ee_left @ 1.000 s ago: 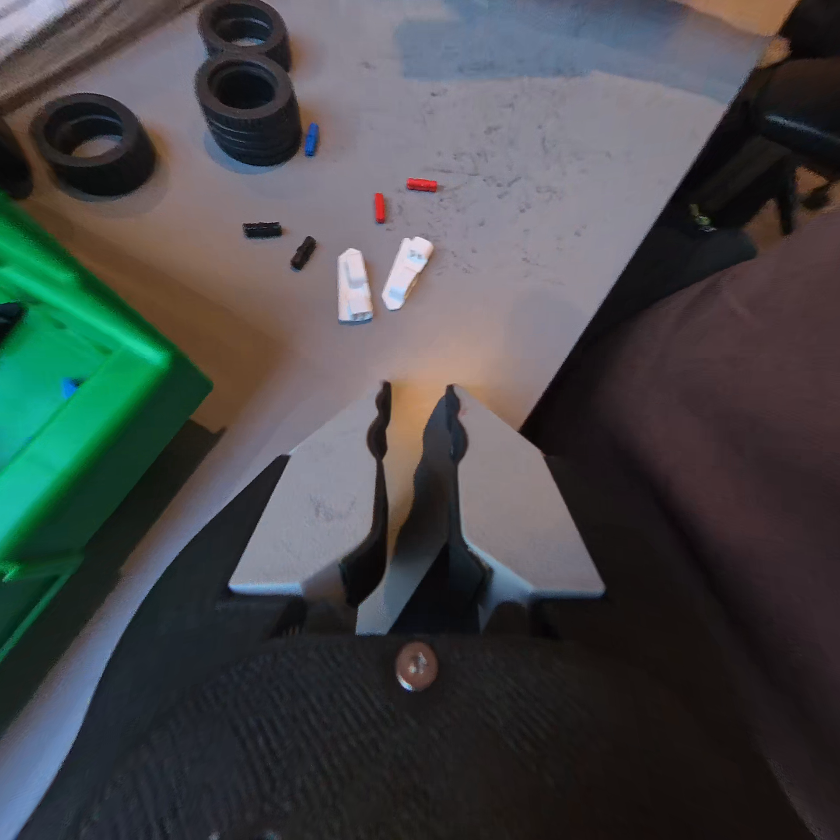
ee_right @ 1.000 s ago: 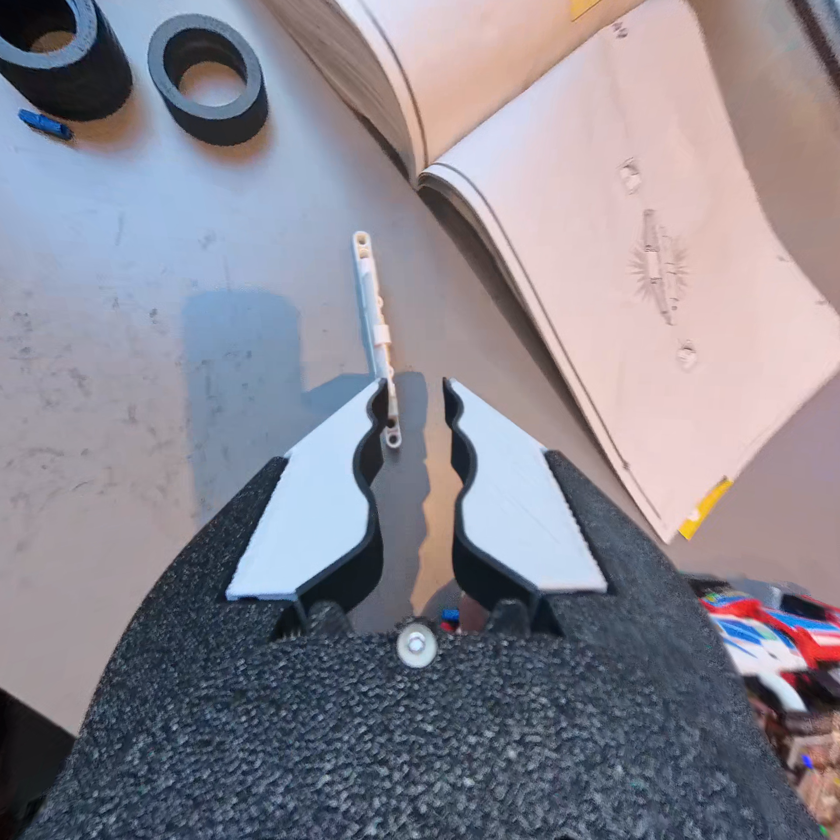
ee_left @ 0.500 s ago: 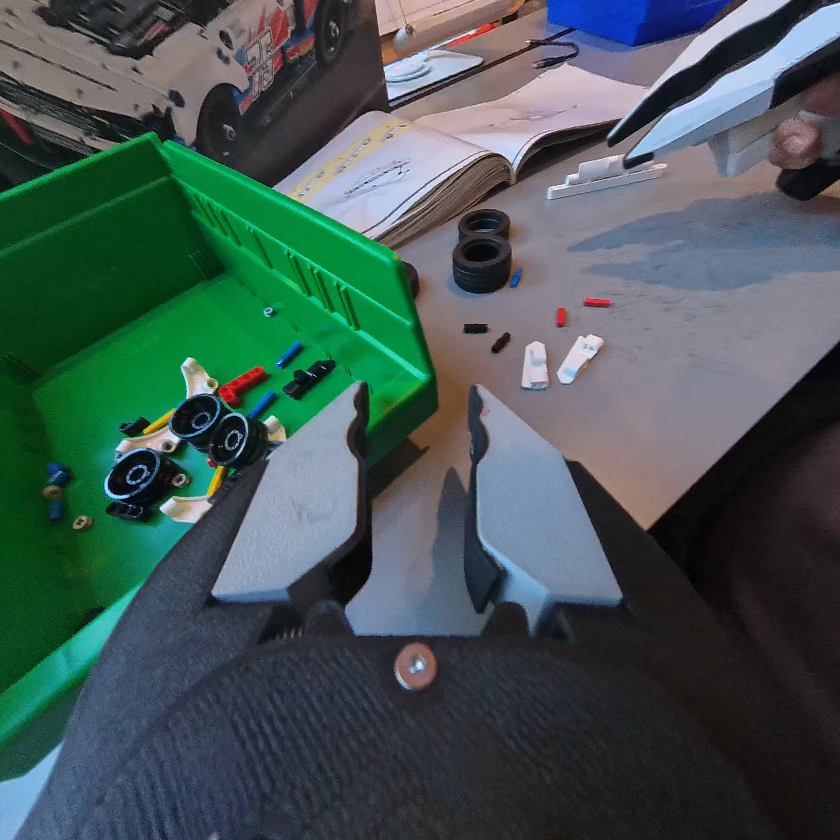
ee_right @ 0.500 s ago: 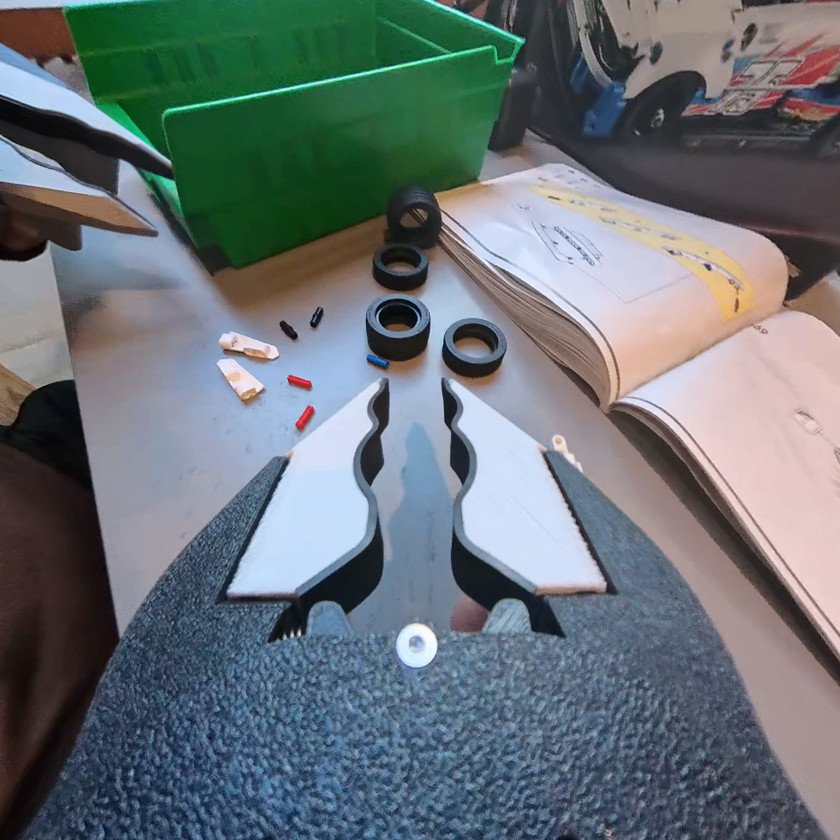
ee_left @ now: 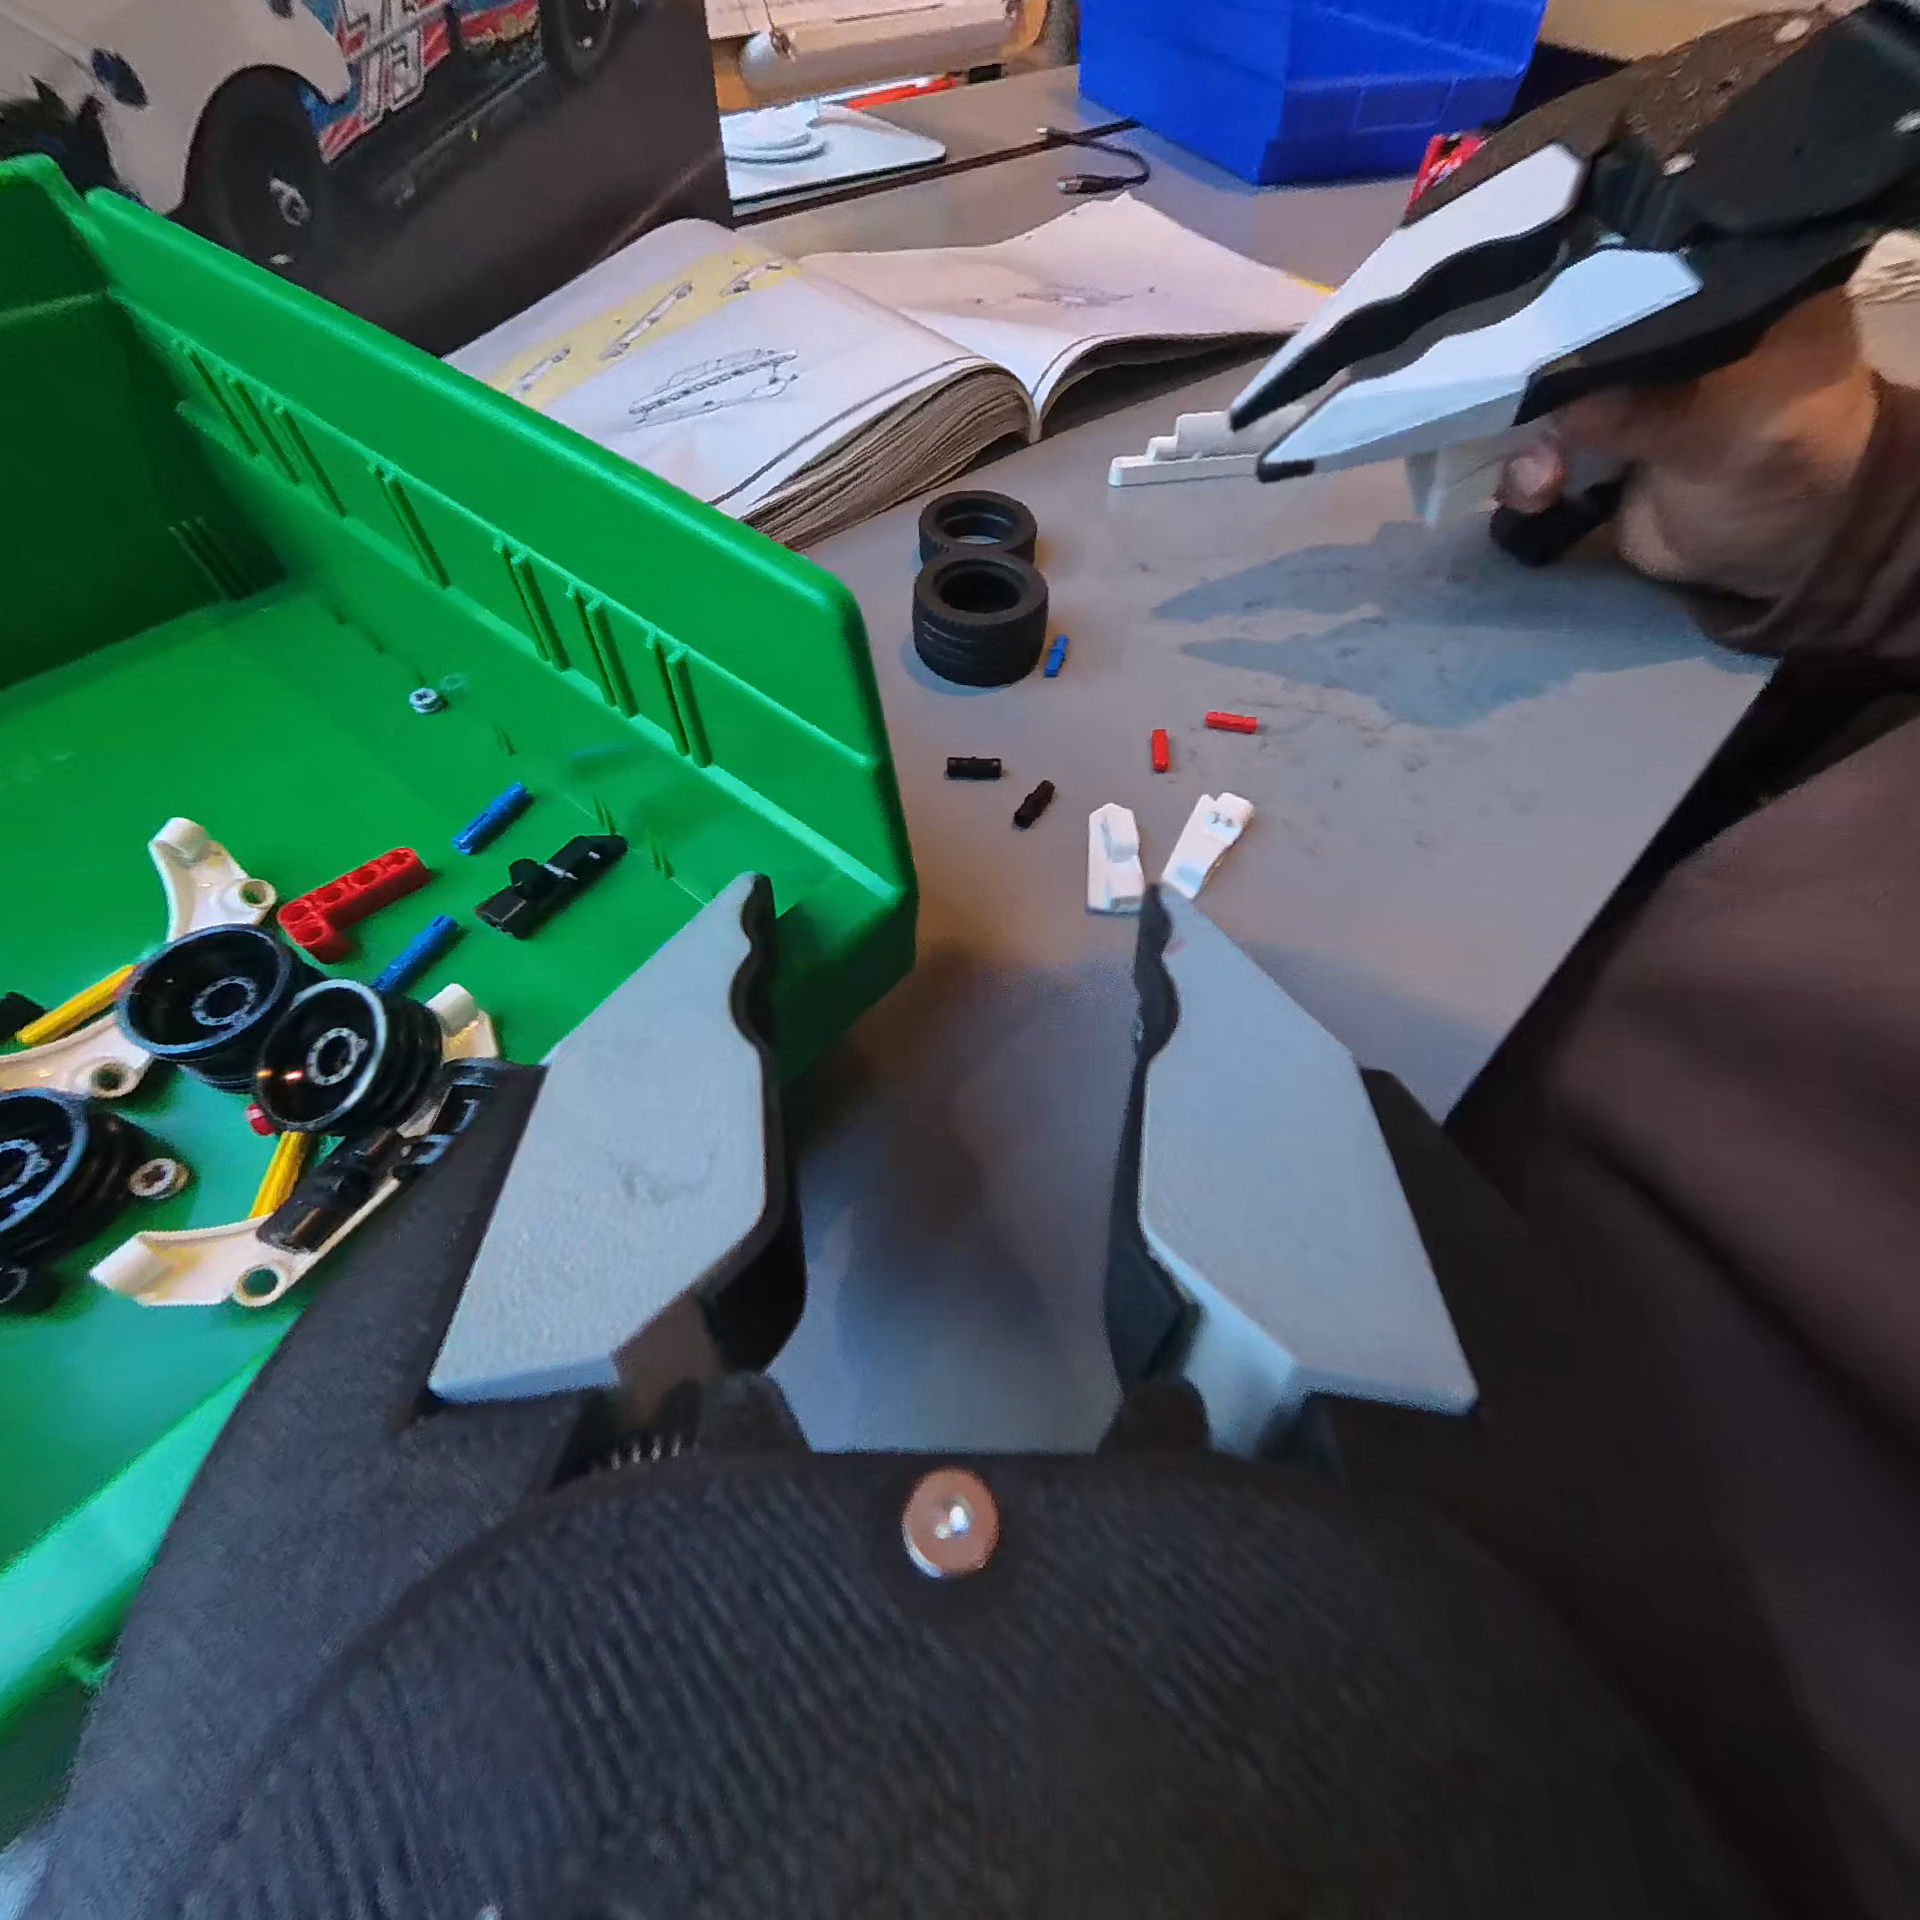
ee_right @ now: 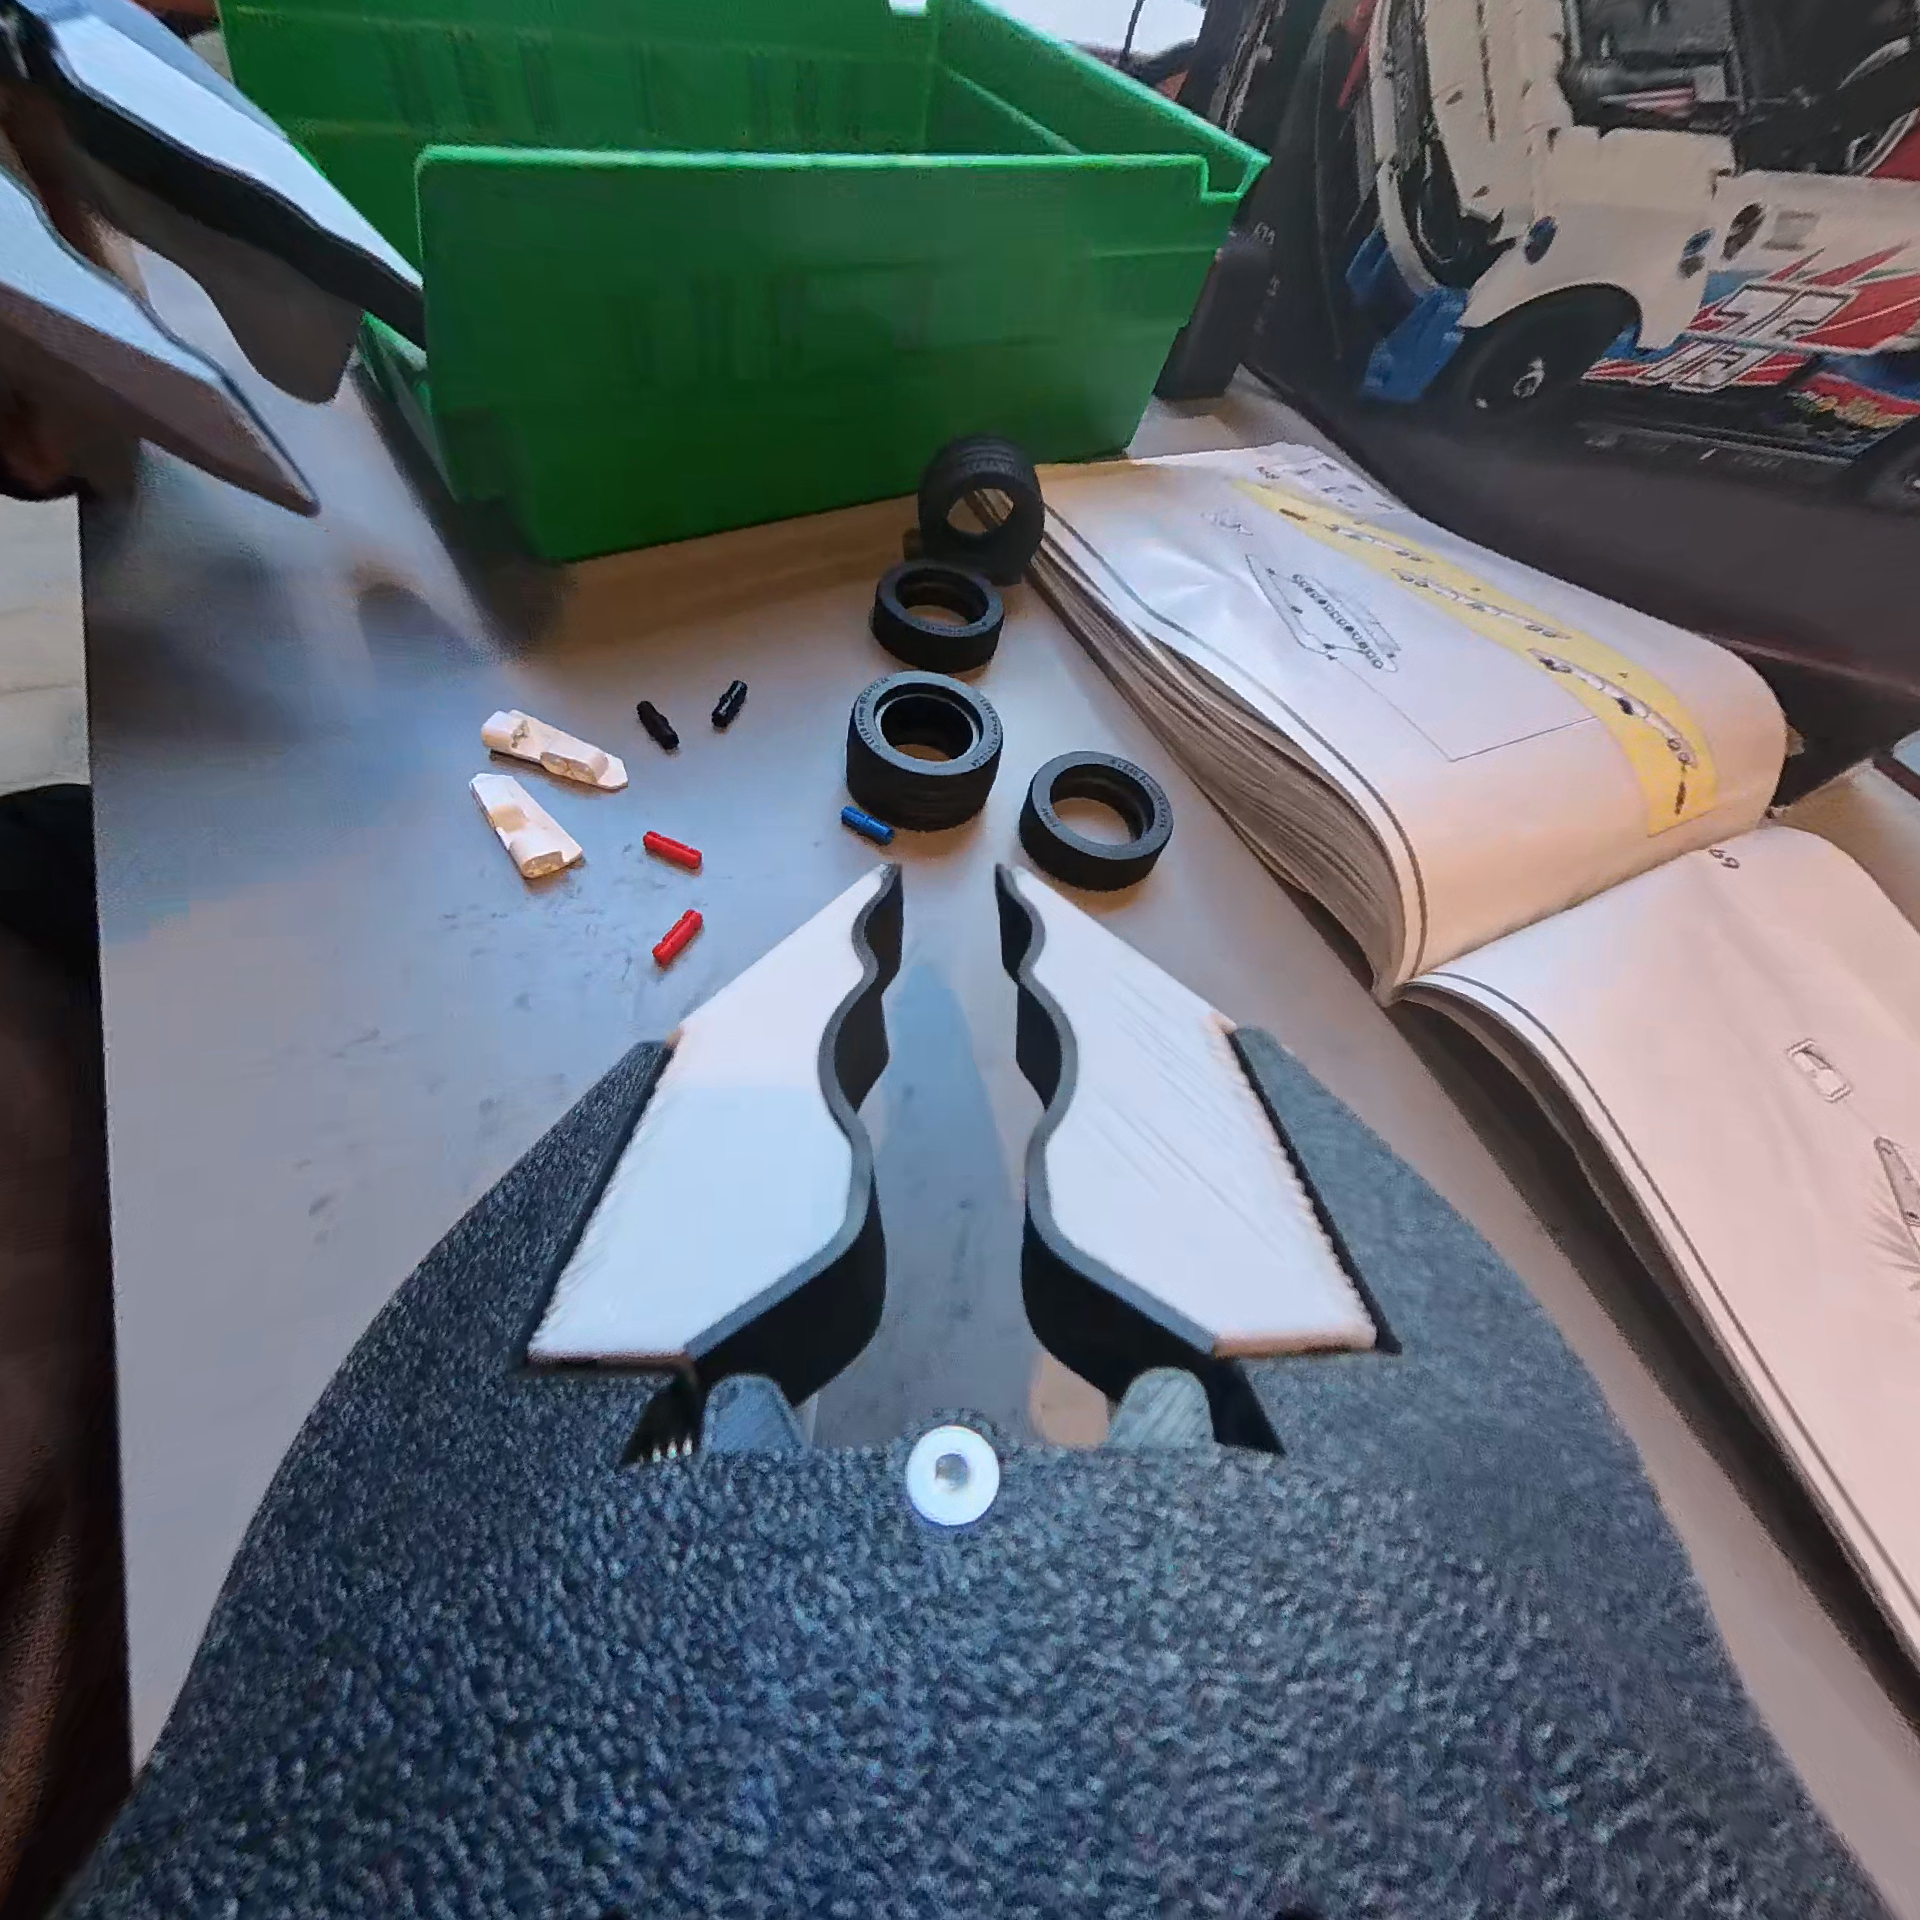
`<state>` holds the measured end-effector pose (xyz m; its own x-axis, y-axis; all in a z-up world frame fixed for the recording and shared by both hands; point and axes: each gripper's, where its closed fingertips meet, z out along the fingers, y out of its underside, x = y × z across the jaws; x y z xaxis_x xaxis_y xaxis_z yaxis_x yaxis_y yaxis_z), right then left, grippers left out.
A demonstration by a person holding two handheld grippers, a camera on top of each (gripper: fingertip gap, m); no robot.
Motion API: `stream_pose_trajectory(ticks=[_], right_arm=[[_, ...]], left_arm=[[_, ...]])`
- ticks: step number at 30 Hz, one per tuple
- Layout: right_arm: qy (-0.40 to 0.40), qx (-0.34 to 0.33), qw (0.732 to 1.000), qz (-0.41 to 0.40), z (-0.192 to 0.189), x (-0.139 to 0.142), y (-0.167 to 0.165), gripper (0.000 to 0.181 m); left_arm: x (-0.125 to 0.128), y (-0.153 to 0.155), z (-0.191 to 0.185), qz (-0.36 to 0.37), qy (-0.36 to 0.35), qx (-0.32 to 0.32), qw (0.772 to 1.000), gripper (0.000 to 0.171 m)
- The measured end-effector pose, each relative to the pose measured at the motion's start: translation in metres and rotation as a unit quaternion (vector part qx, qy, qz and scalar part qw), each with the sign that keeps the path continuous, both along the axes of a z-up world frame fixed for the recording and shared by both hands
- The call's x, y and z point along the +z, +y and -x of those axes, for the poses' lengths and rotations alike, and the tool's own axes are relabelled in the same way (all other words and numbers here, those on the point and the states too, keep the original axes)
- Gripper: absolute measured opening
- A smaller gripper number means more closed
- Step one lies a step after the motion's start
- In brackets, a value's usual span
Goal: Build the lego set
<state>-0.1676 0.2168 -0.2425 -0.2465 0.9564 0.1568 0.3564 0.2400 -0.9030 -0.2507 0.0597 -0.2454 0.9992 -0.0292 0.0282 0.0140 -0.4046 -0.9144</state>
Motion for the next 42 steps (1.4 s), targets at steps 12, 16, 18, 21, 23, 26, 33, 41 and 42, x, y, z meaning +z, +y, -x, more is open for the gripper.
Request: stream_pose_trajectory(ticks=[12,16,18,21,23,26,33,41,42], right_arm=[[0.043,0.016,0.998,0.053,0.012,0.017,0.007,0.017],[0.04,0.015,0.998,0.054,0.02,0.016,0.009,0.017],[0.043,0.016,0.997,0.059,0.02,0.018,0.01,0.017],[0.054,0.02,0.996,0.067,0.017,0.022,0.01,0.017],[0.061,0.02,0.996,0.069,0.016,0.024,0.01,0.017],[0.064,0.019,0.995,0.074,0.016,0.025,0.011,0.017],[0.064,0.02,0.995,0.079,0.016,0.025,0.01,0.018],[0.063,0.009,0.994,0.088,0.018,0.025,0.015,0.018],[0.064,0.008,0.994,0.086,0.018,0.025,0.015,0.018]], left_arm=[[0.002,0.0,0.001,-0.01,-0.035,-0.006,0.999,0.066],[0.002,0.001,0.003,-0.01,-0.062,-0.006,0.998,0.065],[0.002,0.0,0.002,-0.01,-0.062,-0.012,0.998,0.068],[0.002,0.0,-0.002,-0.008,-0.048,-0.018,0.999,0.075],[0.001,-0.001,-0.003,-0.007,-0.034,-0.019,0.999,0.078],[0.0,-0.001,-0.005,-0.005,-0.019,-0.02,1.0,0.082],[0.002,-0.002,-0.007,-0.012,-0.011,-0.025,1.0,0.078],[0.005,-0.003,-0.008,-0.023,-0.018,-0.028,0.999,0.072],[0.005,-0.003,-0.008,-0.023,-0.02,-0.028,0.999,0.072]])
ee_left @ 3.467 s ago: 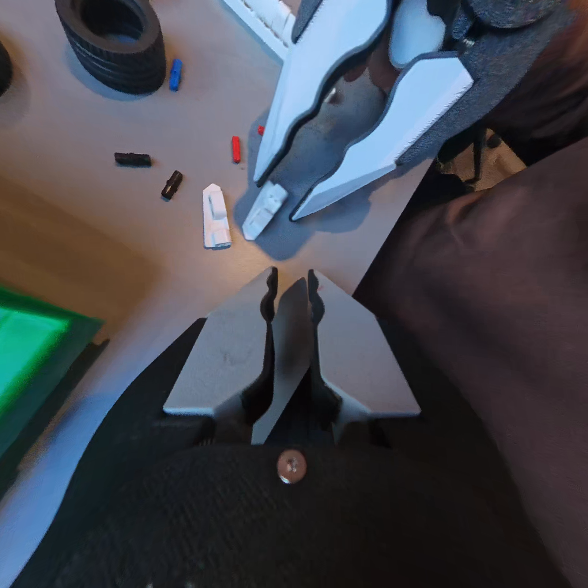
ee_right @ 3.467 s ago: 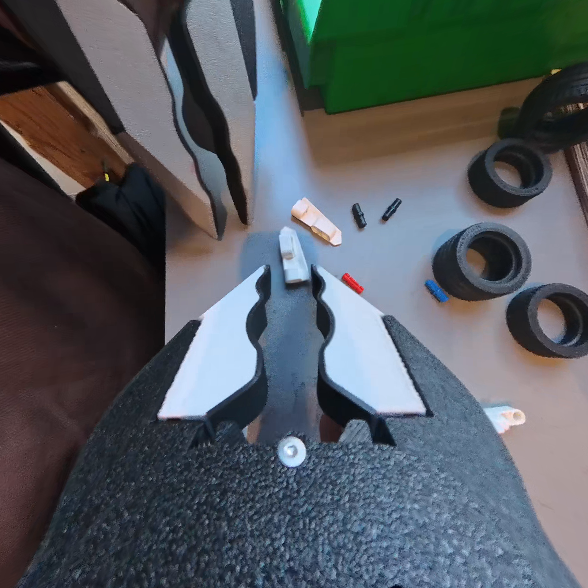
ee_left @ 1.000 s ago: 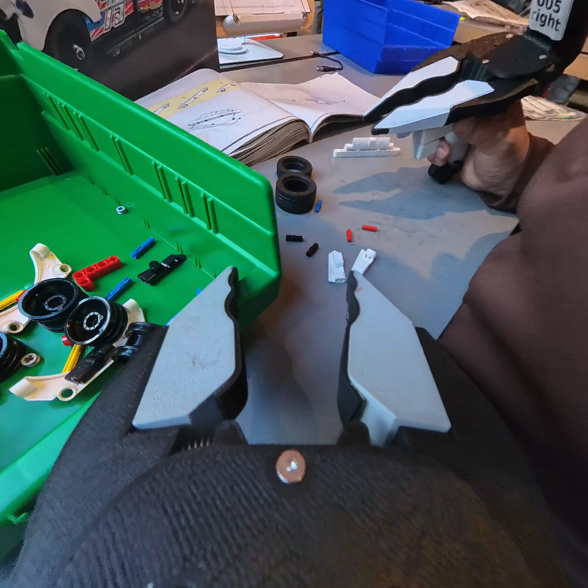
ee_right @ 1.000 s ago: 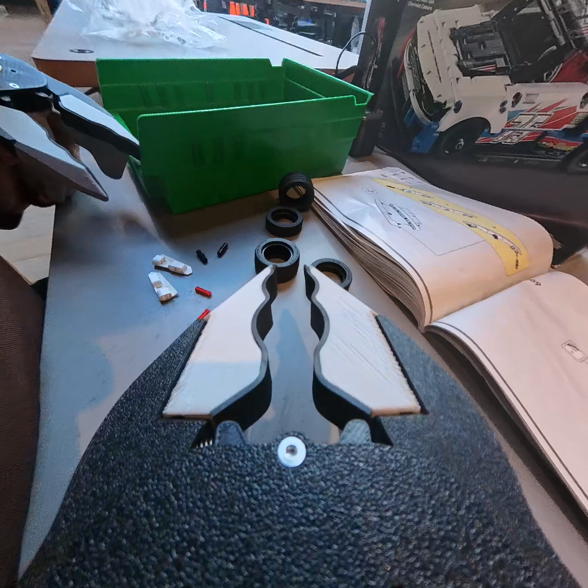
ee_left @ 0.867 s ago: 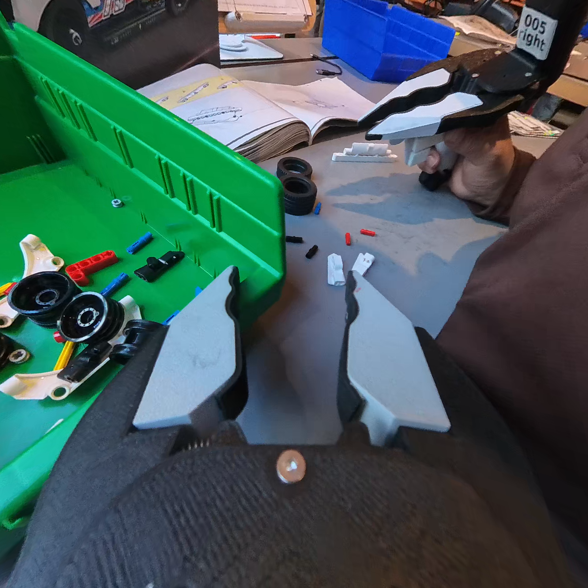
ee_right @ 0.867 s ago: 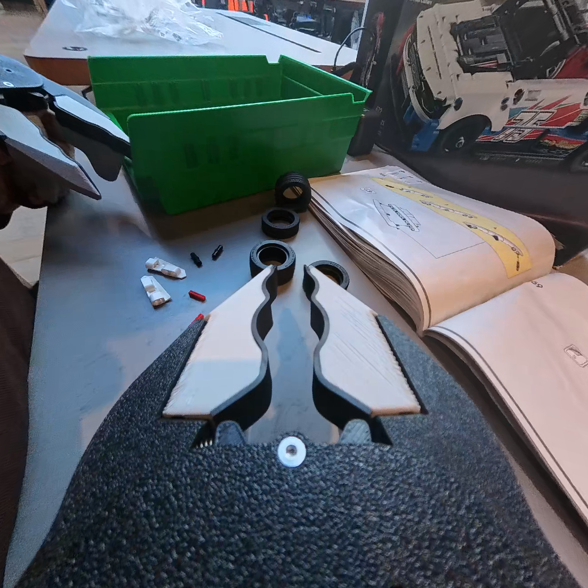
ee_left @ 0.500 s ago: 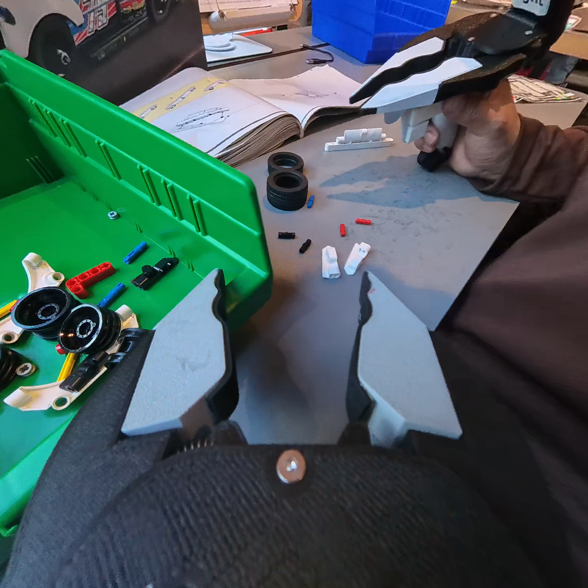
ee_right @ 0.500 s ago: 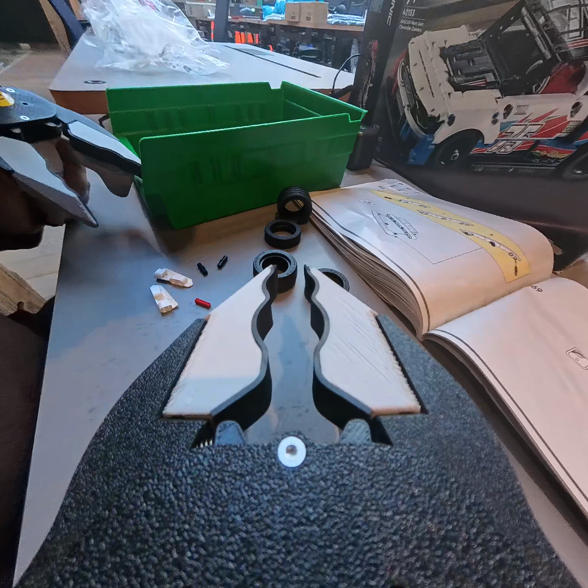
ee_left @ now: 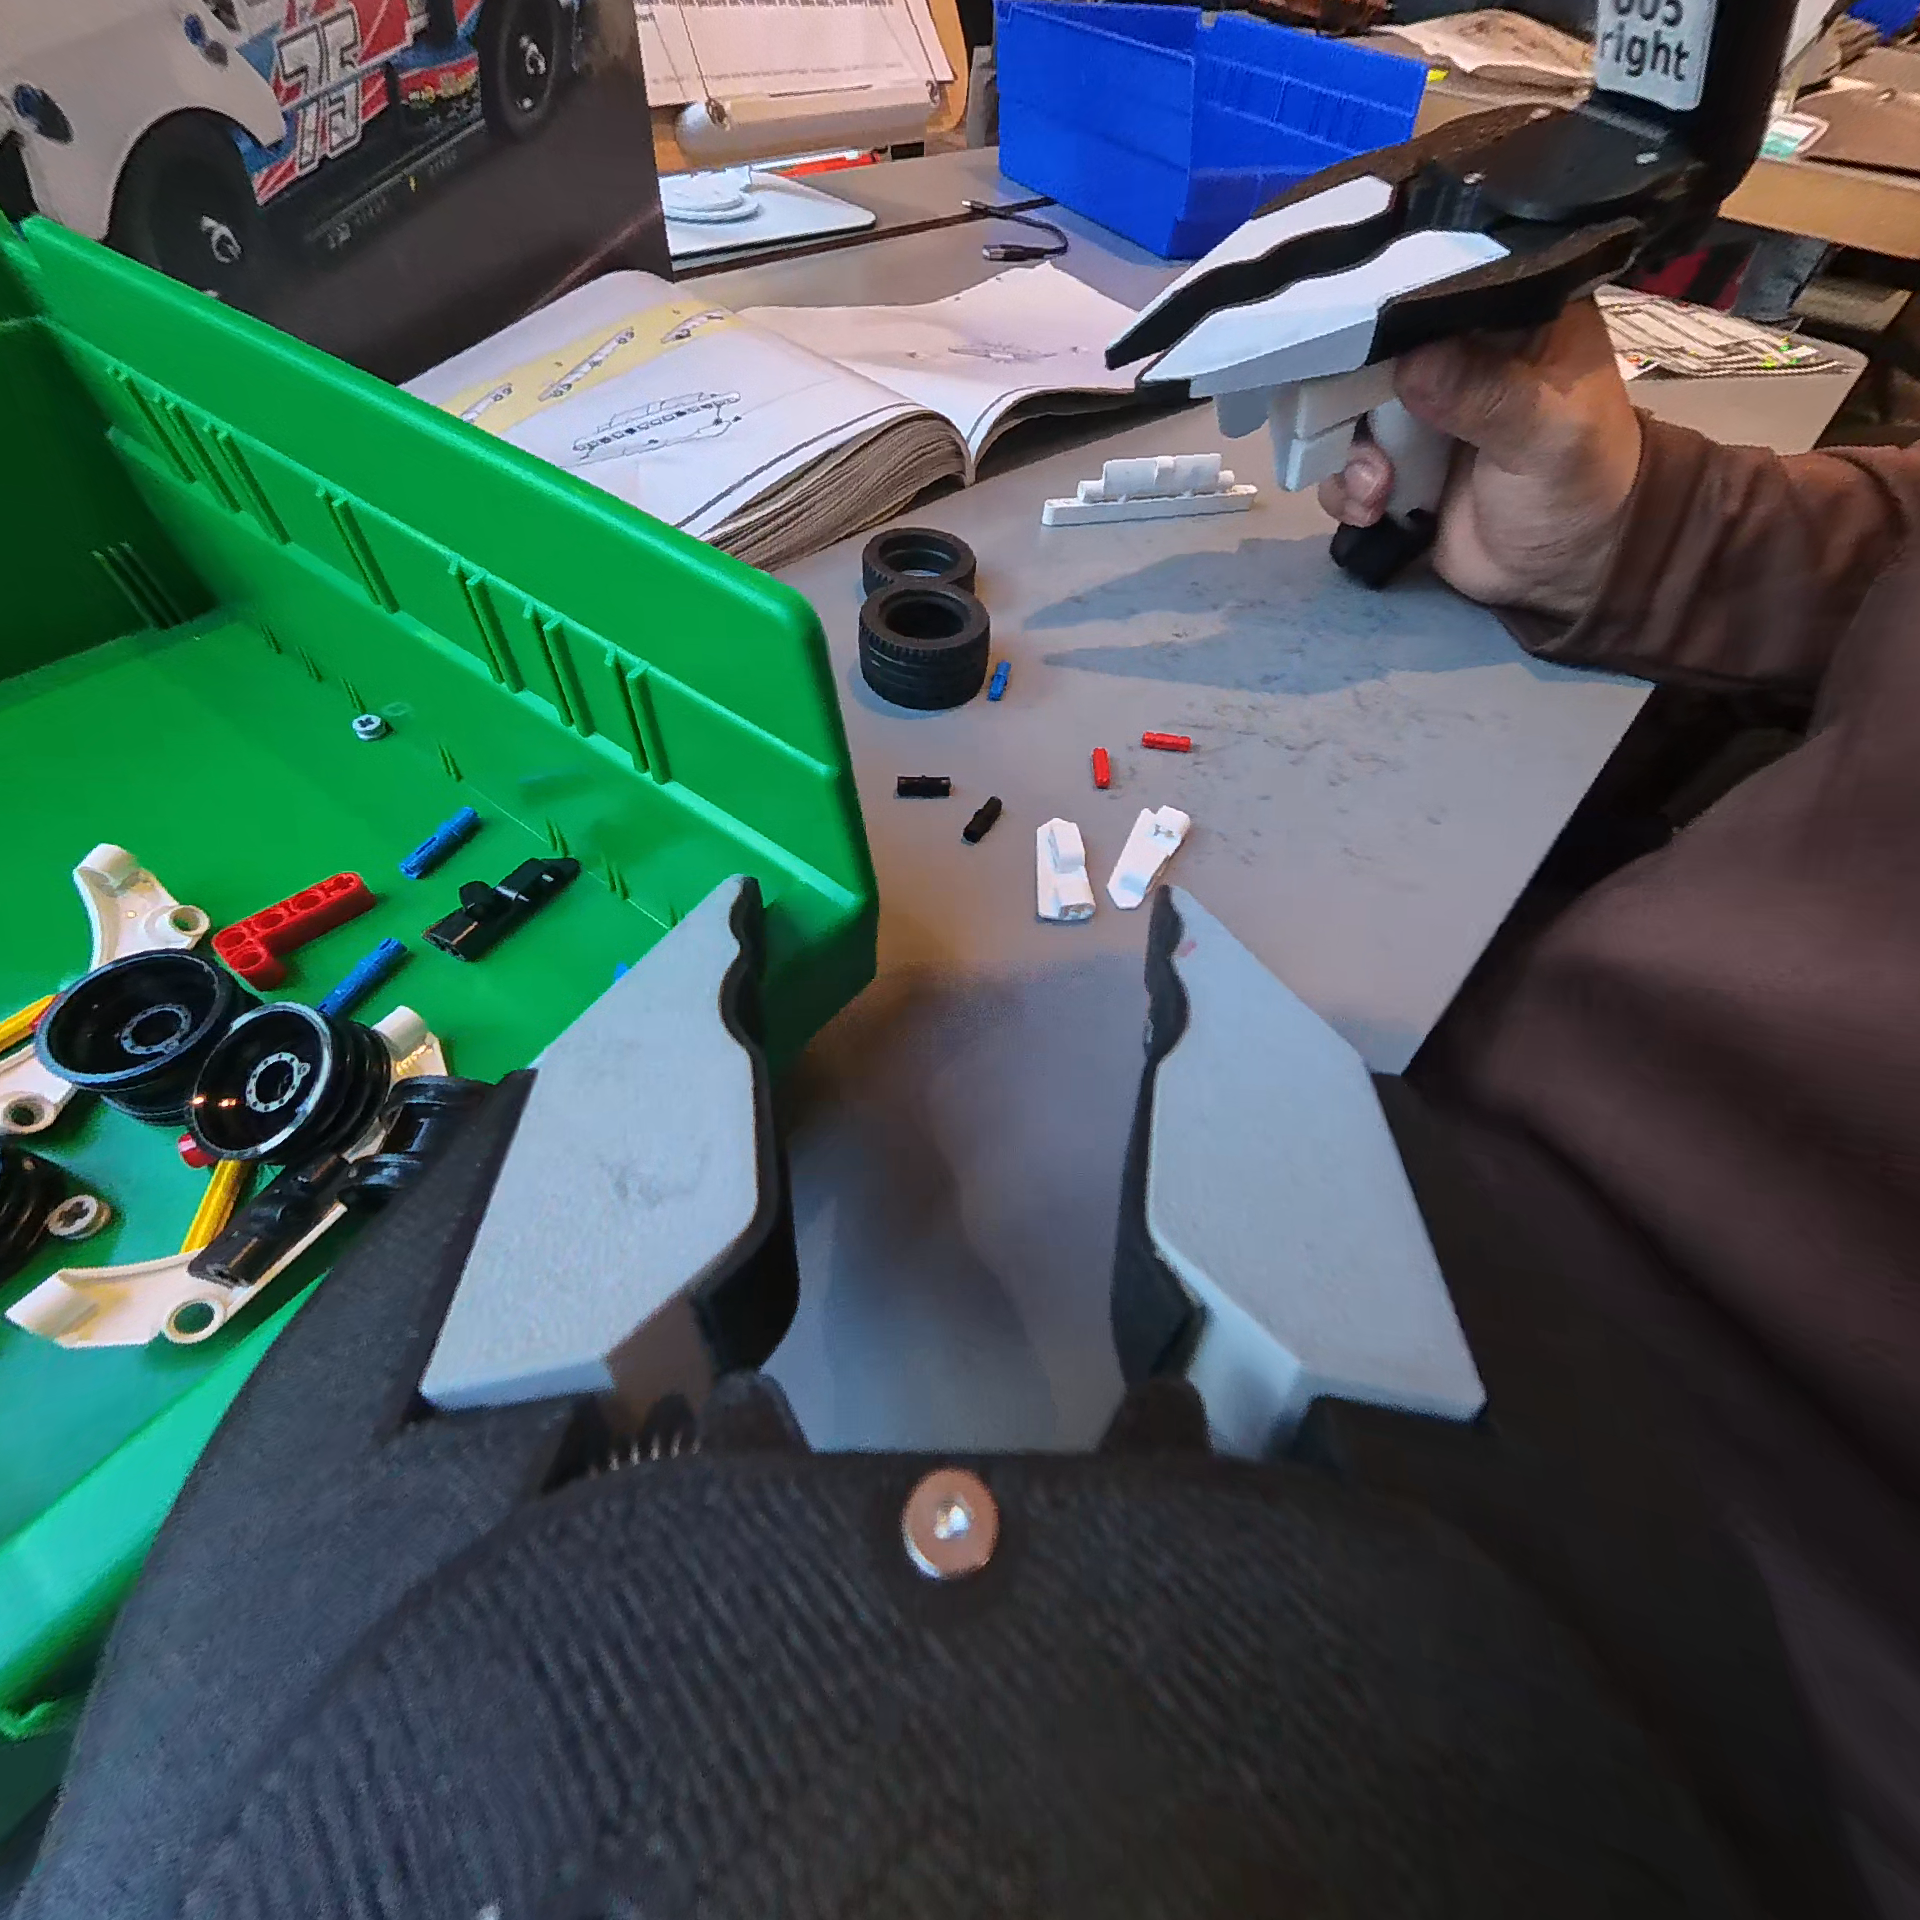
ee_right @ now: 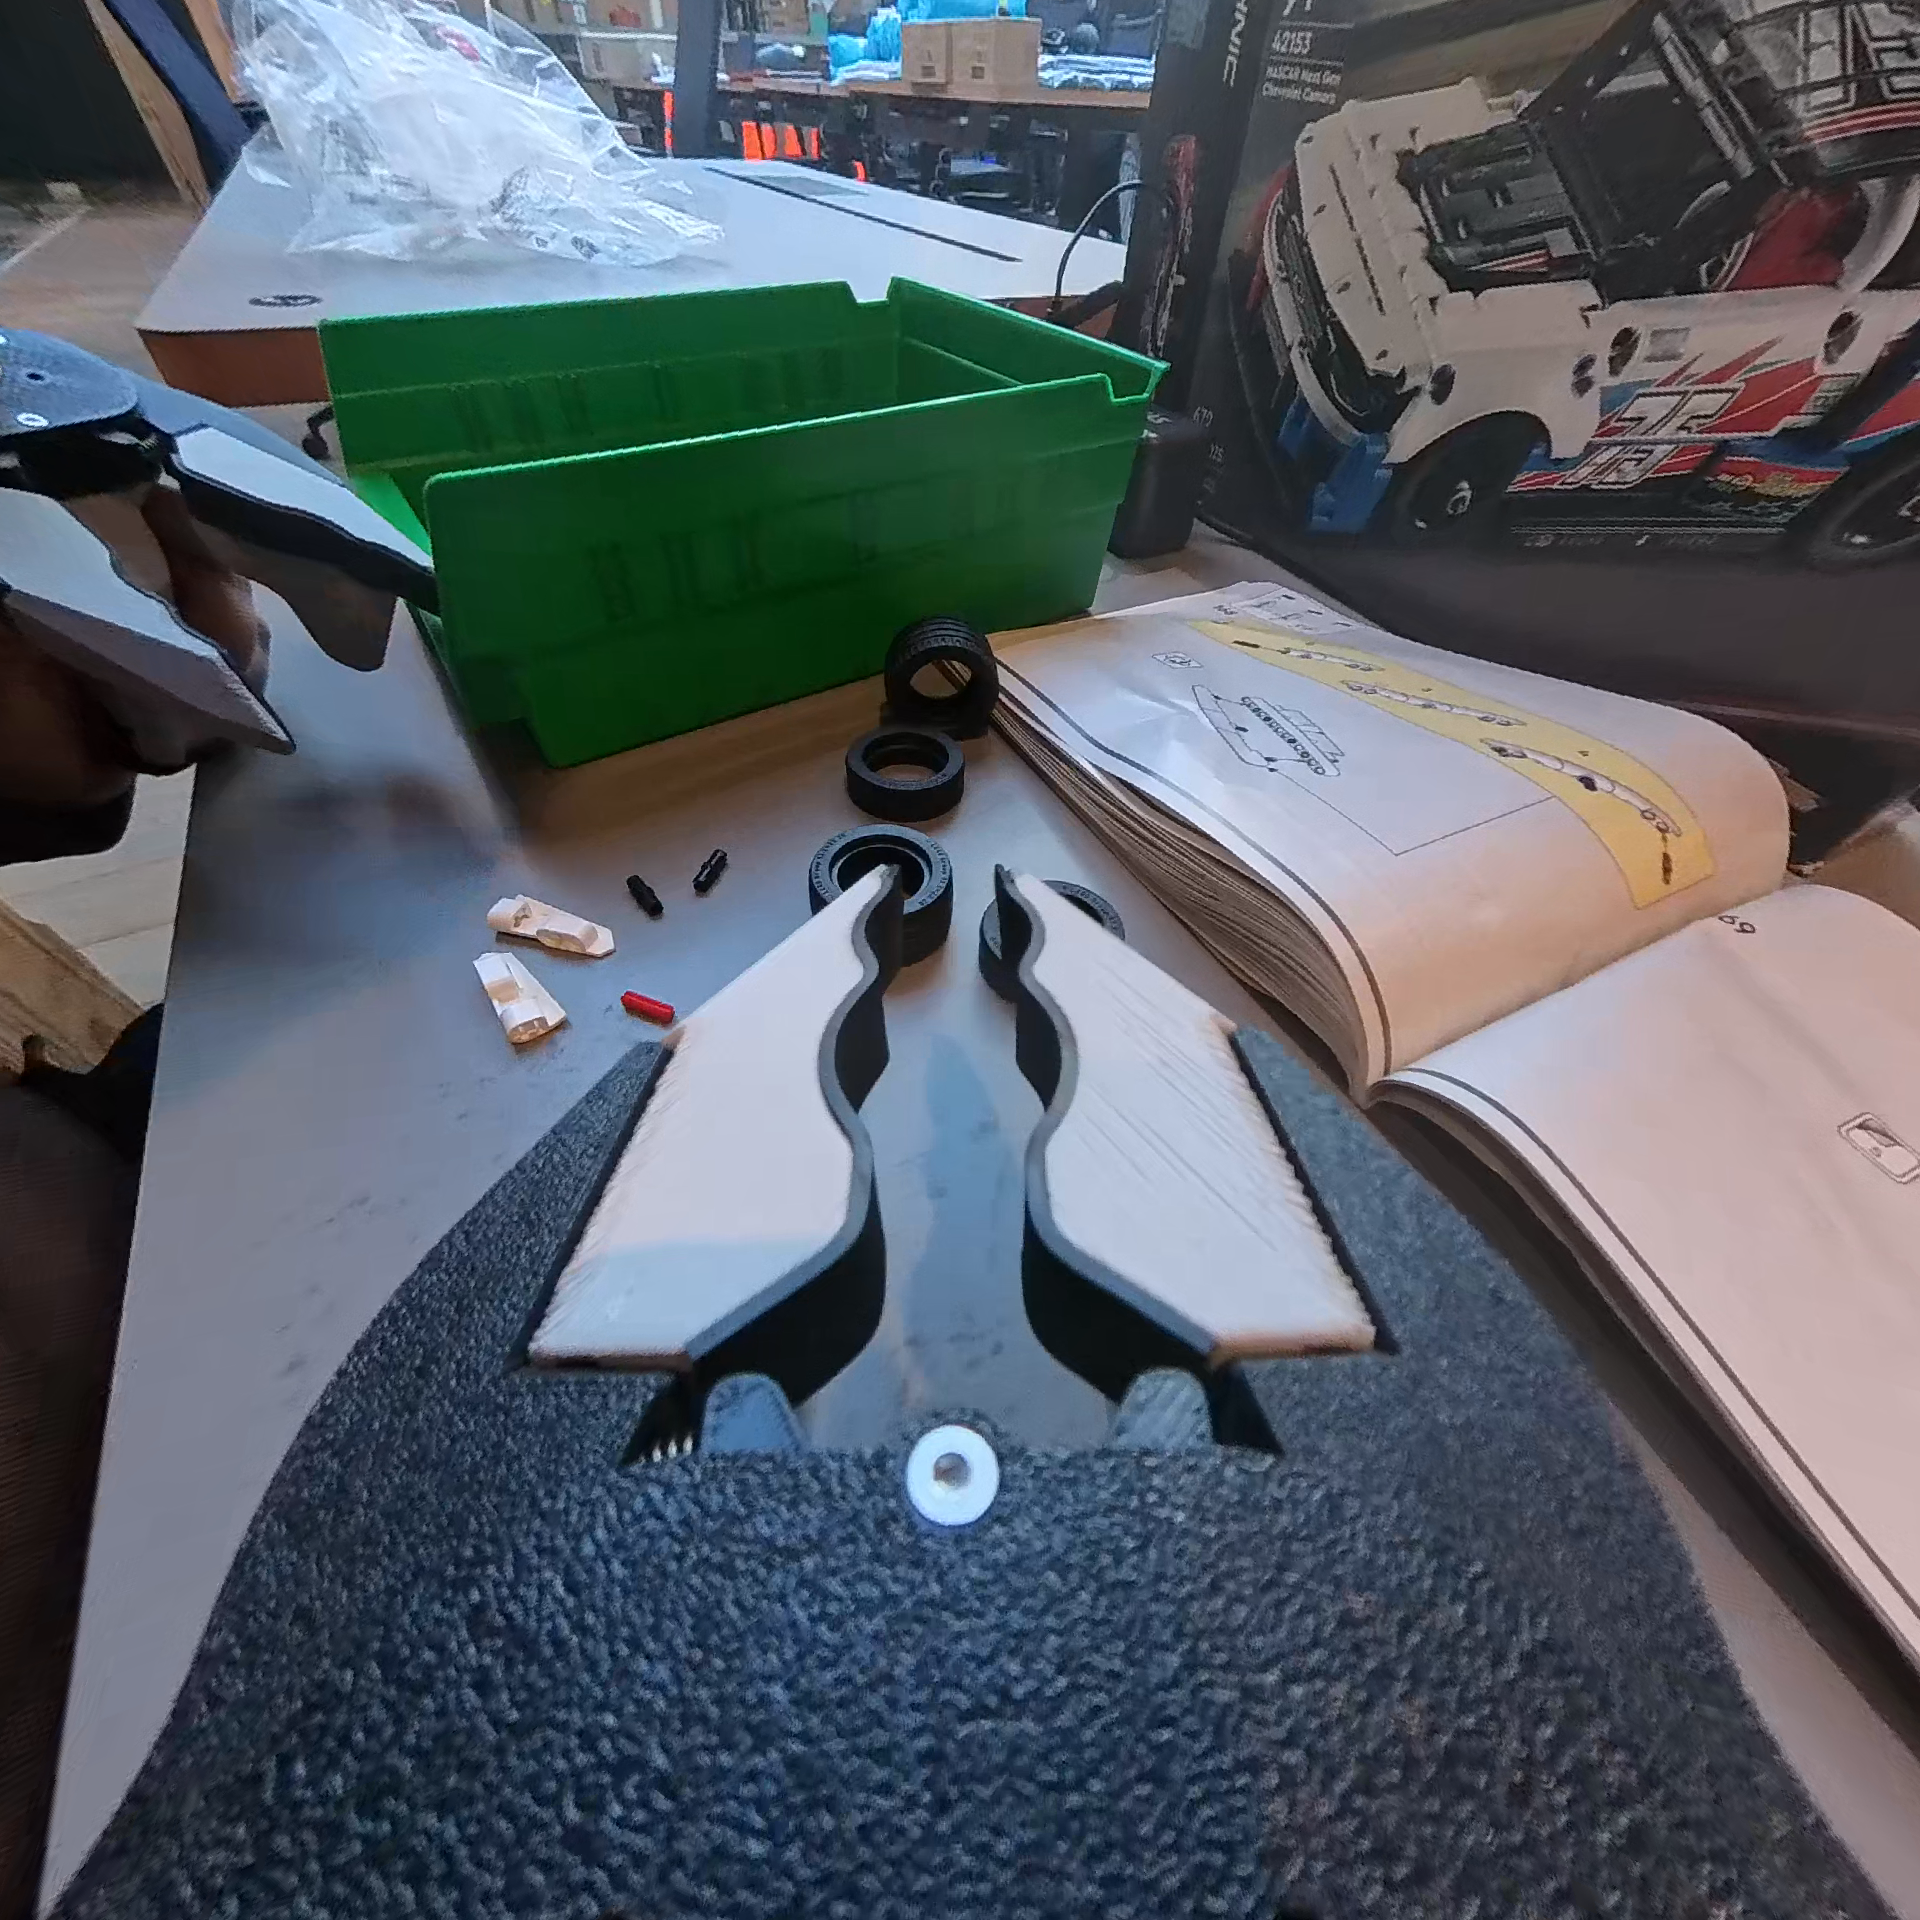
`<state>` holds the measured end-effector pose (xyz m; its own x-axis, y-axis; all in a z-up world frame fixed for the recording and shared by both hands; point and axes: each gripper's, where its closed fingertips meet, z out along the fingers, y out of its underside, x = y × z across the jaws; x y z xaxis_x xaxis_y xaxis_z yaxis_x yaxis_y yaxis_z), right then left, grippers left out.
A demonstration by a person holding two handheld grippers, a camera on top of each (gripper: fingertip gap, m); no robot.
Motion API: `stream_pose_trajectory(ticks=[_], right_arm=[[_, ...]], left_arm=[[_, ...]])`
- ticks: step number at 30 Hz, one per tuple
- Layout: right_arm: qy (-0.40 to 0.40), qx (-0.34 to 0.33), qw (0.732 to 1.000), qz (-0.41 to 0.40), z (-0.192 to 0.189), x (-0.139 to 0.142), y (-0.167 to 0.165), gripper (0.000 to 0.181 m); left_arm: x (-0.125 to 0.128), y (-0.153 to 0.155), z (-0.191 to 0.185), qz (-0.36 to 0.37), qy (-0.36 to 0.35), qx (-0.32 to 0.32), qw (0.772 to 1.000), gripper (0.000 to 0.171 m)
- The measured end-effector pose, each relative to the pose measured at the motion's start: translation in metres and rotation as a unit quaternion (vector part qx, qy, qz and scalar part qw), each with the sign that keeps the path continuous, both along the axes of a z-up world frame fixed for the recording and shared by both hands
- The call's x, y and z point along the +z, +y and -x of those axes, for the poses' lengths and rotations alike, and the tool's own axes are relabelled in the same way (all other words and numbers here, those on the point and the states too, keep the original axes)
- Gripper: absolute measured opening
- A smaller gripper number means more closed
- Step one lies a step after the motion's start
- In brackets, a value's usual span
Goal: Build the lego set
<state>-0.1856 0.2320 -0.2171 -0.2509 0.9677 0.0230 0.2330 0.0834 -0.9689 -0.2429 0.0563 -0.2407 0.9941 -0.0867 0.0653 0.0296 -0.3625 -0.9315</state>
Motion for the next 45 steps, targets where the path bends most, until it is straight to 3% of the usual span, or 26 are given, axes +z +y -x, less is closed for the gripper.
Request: stream_pose_trajectory(ticks=[8,12,39,42,45], right_arm=[[0.001,-0.002,1.0,-0.008,0.011,0.0,0.002,0.018],[0.044,-0.009,0.999,-0.004,0.019,0.013,0.006,0.0],[0.047,0.007,0.999,-0.015,0.029,0.014,-0.002,0.0],[0.045,0.009,0.999,-0.018,0.028,0.013,-0.004,0.0],[0.042,0.007,0.999,-0.02,0.027,0.012,-0.004,0.0]], left_arm=[[0.002,0.0,0.001,-0.004,-0.034,-0.006,0.999,0.069],[0.003,0.0,0.003,-0.006,-0.052,-0.009,0.999,0.067],[0.004,-0.001,0.002,-0.008,-0.052,-0.008,0.999,0.068],[0.006,0.0,0.008,-0.008,-0.067,0.015,0.998,0.062],[0.031,-0.005,0.022,-0.068,-0.086,0.07,0.992,0.063]])
